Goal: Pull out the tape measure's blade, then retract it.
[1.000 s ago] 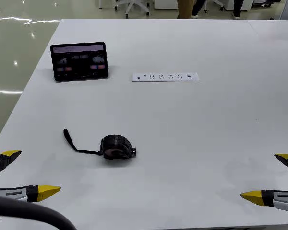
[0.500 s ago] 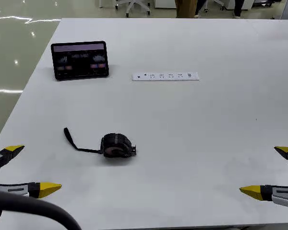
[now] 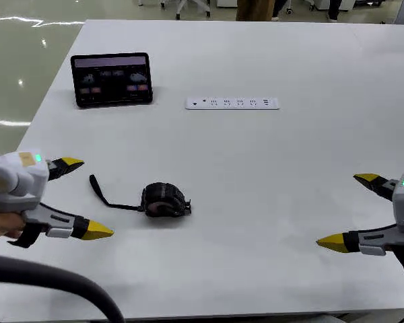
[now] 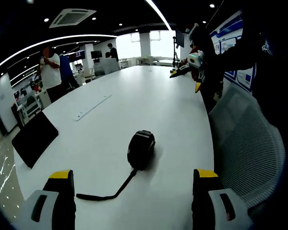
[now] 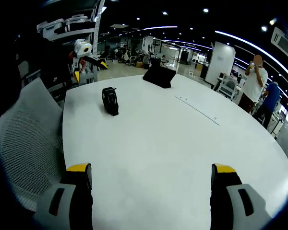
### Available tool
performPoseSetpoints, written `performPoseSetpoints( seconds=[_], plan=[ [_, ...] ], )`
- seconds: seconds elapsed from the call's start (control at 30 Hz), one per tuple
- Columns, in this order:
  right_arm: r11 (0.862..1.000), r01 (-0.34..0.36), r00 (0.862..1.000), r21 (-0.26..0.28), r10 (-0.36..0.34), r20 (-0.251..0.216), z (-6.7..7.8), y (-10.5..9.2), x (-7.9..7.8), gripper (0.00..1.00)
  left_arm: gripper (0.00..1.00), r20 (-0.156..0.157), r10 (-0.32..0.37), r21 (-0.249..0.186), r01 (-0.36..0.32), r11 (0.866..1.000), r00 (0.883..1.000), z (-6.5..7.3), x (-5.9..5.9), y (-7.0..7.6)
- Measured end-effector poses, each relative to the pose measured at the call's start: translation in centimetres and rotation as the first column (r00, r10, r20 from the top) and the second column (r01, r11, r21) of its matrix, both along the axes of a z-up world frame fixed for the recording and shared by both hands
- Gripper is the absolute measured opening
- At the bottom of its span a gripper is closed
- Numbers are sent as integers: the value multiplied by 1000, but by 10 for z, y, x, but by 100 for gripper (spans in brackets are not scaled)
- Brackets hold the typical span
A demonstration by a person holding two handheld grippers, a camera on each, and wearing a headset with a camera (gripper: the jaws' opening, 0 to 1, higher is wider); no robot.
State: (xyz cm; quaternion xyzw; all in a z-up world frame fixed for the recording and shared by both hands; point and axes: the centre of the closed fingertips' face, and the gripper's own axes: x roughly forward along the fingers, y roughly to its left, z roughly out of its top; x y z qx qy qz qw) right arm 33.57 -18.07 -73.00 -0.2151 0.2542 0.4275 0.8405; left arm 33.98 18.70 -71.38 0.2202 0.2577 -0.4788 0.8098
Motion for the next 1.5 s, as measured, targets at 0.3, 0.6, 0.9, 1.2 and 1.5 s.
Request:
performPoseSetpoints(
  seconds=[0.3,0.6,0.9,1.2,1.5],
  plan=[
    [992,-124,992,18,124,-9,5,57,19,100,93,-20,-173,117,174,978,985,-3,24,-34],
    [969,-245,969,17,246,-26,-1,105,31,100,90,-160,-220,153,244,958,962,-28,32,-54],
    [944,-329,943,0,329,-50,-18,143,41,100,73,-162,-279,235,312,921,946,-54,34,-73],
    [917,-398,915,-9,397,-74,-42,183,48,91,62,-180,-320,333,363,870,930,-80,39,-77],
    [872,-486,872,-52,480,-97,-64,217,37,74,34,-248,-315,340,387,857,916,-95,33,-80]
  ],
)
